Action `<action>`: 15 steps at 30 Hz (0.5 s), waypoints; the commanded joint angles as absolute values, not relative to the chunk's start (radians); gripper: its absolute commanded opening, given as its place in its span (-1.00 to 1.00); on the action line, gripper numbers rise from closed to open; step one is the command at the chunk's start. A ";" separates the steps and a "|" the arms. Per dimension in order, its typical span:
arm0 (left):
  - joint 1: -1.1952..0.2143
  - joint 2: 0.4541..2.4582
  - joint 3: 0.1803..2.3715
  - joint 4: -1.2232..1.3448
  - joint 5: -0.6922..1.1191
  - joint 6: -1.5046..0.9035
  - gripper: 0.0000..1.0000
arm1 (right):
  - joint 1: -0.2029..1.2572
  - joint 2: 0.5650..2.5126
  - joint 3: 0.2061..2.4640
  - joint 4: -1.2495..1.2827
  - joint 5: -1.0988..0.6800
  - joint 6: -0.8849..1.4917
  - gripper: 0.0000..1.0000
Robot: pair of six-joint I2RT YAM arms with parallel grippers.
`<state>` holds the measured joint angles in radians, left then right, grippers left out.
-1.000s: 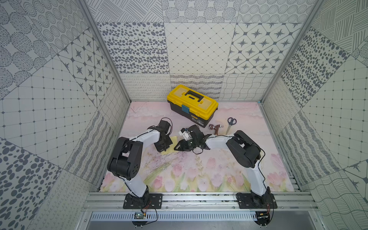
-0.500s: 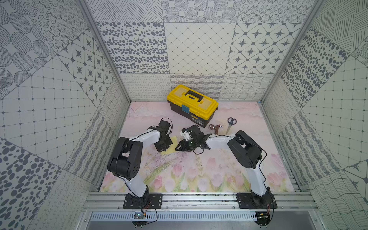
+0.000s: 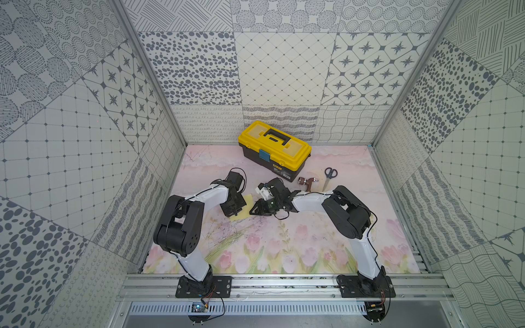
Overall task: Fold the square paper along the opposite sides
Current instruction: Pick up the paper from the center of the board.
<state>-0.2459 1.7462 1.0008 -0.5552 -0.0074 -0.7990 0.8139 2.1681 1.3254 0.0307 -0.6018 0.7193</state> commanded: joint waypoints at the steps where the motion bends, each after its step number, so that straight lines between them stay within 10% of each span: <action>1: -0.265 1.822 0.964 -0.537 0.056 -0.793 -1.00 | 0.821 2.225 1.334 0.000 -0.582 0.724 -0.41; 15: -0.280 1.814 0.958 -0.523 0.065 -0.792 -1.00 | 0.821 2.287 1.388 0.000 -0.537 0.742 -0.61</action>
<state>-0.2562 1.7496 1.0042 -0.5594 -0.0227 -0.7986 0.8143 2.2246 1.3846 0.0528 -0.6003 0.7349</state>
